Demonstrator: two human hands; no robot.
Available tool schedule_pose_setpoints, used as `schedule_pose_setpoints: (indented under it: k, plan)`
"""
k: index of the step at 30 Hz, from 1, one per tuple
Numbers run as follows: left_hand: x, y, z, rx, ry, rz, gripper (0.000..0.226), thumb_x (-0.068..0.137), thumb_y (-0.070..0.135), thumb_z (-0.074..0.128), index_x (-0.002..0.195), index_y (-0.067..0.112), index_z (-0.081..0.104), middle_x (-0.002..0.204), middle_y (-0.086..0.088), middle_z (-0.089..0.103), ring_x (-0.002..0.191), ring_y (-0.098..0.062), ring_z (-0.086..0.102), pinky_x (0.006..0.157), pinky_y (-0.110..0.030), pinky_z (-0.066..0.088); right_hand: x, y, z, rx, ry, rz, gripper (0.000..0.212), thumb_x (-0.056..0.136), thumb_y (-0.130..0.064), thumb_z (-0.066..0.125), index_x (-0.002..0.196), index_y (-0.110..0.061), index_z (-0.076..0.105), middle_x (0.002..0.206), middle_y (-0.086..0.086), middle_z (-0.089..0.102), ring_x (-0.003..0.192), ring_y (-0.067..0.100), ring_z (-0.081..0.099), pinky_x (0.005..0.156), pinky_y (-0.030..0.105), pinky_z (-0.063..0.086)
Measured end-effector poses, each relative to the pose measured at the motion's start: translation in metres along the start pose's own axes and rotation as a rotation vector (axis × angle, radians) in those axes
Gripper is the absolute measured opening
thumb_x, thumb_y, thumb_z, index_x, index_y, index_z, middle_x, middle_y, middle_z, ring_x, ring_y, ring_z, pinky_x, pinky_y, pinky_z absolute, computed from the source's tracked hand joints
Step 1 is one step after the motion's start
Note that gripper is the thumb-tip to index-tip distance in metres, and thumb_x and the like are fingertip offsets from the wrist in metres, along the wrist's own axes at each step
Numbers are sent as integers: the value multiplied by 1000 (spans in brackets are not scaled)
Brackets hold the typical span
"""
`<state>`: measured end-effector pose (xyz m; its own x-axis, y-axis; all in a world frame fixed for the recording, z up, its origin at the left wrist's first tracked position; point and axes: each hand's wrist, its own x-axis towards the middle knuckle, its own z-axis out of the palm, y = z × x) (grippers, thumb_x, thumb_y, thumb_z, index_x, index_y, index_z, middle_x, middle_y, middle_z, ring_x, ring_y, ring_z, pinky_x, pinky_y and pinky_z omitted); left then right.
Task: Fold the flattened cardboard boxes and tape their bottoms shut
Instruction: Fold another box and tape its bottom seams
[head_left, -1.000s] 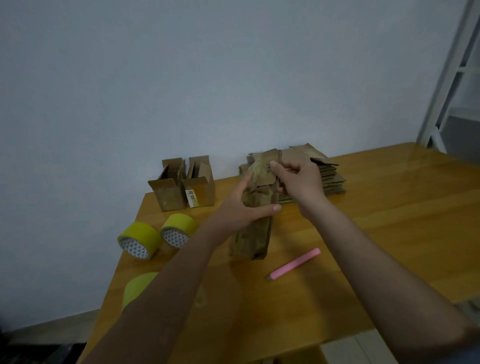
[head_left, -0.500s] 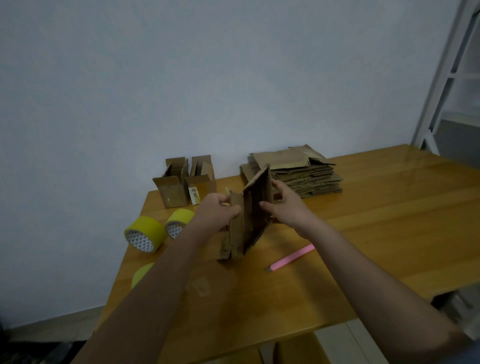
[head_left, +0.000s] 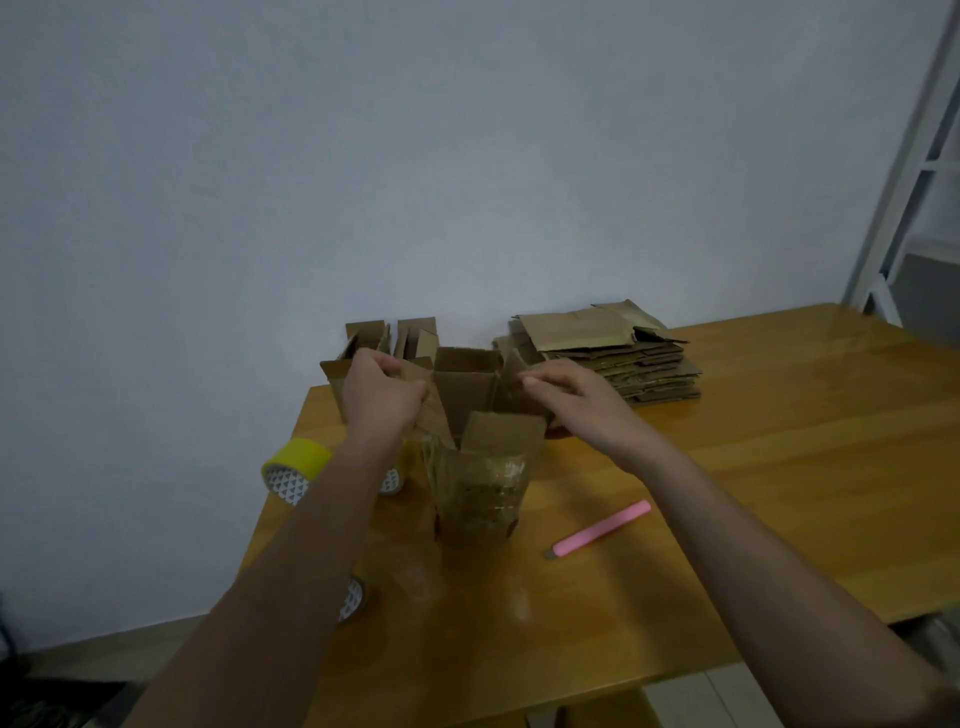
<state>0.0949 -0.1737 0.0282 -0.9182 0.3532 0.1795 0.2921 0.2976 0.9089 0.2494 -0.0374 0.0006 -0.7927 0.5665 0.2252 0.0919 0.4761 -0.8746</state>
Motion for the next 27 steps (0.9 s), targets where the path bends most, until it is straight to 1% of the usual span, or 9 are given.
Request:
schedule_pose_setpoints:
  k: [2, 4, 7, 10, 14, 16, 19, 24, 27]
  plan:
    - [0, -11, 3, -23, -33, -30, 40, 86, 3, 61, 122, 14, 48, 102, -1, 49, 73, -8, 49, 54, -23, 44, -2, 8, 0, 13, -51, 37, 66, 81, -59, 60, 135, -21, 55, 136, -10, 45, 121, 9, 47, 95, 27, 47]
    - [1, -18, 5, -80, -107, -78, 56, 87, 5, 63, 137, 17, 40, 111, -2, 49, 80, -11, 53, 60, -24, 49, -1, 17, 0, -27, -44, 46, 85, 71, -58, 70, 143, -20, 47, 142, -12, 40, 125, 6, 41, 101, 26, 42]
    - [5, -22, 7, -248, -321, -211, 77, 85, 5, 64, 148, 29, 27, 125, -8, 49, 100, -23, 56, 72, -35, 56, 4, 27, 4, -94, 8, 16, 84, 74, -39, 81, 145, -15, 43, 144, -8, 39, 123, 5, 38, 96, 18, 39]
    - [6, -24, 12, -368, -467, -259, 83, 82, -7, 53, 151, 30, 23, 141, -7, 40, 112, -27, 51, 72, -36, 52, 9, 31, 10, -113, 47, -2, 85, 73, -32, 84, 145, -13, 43, 144, -4, 41, 128, 13, 41, 108, 36, 42]
    - [8, -30, 14, -492, -529, -272, 77, 77, -12, 40, 145, 24, 33, 142, 1, 46, 122, -28, 49, 95, -45, 51, 14, 32, 11, -178, 34, -38, 84, 74, -27, 84, 146, -13, 42, 146, -3, 40, 131, 13, 39, 110, 38, 40]
    - [8, -31, 12, -562, -551, -282, 70, 78, -12, 38, 139, 20, 38, 134, -1, 53, 116, -27, 55, 87, -41, 55, 18, 31, 7, -192, 15, -52, 81, 75, -21, 82, 146, -15, 43, 147, -4, 40, 131, 14, 39, 111, 39, 39]
    - [6, -30, 8, -578, -564, -260, 51, 84, -9, 44, 131, 12, 49, 125, -4, 60, 91, -19, 61, 58, -24, 54, 28, 28, -1, -227, -20, -56, 78, 77, -13, 80, 146, -18, 43, 148, -7, 39, 134, 13, 37, 112, 38, 38]
    - [8, -35, 6, -658, -586, -288, 35, 91, 1, 50, 125, 7, 54, 116, -9, 62, 78, -18, 65, 62, -25, 55, 41, 29, -4, -215, -87, -35, 76, 80, -7, 77, 146, -25, 43, 148, -9, 39, 132, 15, 38, 109, 36, 40]
    - [11, -40, 3, -683, -598, -297, 43, 86, -5, 36, 125, 3, 52, 119, -12, 58, 85, -24, 60, 59, -27, 55, 40, 36, 0, -97, -3, -22, 70, 77, -10, 80, 137, -31, 50, 134, -7, 50, 114, 15, 51, 91, 28, 48]
